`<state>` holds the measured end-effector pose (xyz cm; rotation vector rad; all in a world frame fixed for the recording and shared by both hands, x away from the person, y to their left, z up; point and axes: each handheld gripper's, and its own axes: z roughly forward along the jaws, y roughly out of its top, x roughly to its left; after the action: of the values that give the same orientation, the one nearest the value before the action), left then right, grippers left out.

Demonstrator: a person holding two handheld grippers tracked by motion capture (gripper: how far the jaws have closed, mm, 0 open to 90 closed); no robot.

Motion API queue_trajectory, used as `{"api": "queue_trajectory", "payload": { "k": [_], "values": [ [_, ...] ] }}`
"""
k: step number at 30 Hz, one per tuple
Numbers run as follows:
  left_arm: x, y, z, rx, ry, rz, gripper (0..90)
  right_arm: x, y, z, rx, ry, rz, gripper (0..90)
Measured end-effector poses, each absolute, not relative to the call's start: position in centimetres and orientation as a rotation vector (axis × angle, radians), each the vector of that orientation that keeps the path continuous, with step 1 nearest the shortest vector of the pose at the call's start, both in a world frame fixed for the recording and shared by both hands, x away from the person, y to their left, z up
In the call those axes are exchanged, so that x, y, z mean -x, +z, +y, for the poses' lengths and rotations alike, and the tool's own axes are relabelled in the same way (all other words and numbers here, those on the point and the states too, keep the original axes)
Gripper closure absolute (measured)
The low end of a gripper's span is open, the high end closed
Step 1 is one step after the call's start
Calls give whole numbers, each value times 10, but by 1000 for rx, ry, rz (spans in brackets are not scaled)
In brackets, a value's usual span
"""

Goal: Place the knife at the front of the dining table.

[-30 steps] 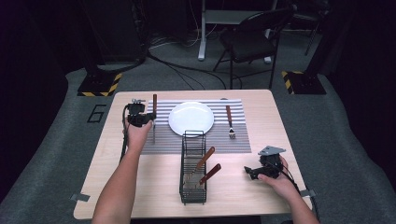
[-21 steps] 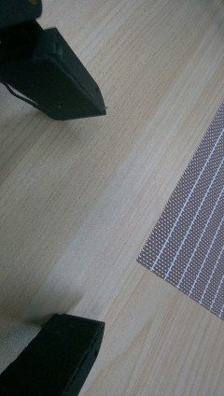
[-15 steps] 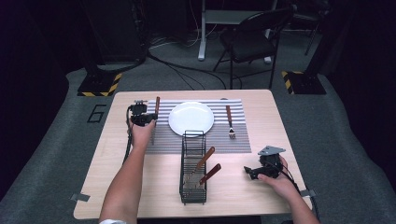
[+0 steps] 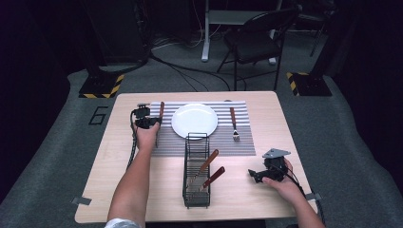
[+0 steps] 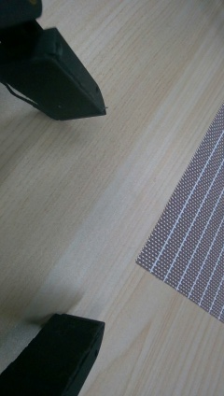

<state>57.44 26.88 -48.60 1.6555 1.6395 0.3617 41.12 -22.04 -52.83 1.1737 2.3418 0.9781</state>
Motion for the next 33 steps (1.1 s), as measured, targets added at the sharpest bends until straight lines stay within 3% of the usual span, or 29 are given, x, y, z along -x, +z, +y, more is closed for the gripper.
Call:
{"api": "queue_trajectory", "payload": {
  "k": [33],
  "values": [
    [-580, -508, 277, -1645, 308, 1733, 775, -409, -528, -219, -1157, 982, 2358, 0]
  ]
}}
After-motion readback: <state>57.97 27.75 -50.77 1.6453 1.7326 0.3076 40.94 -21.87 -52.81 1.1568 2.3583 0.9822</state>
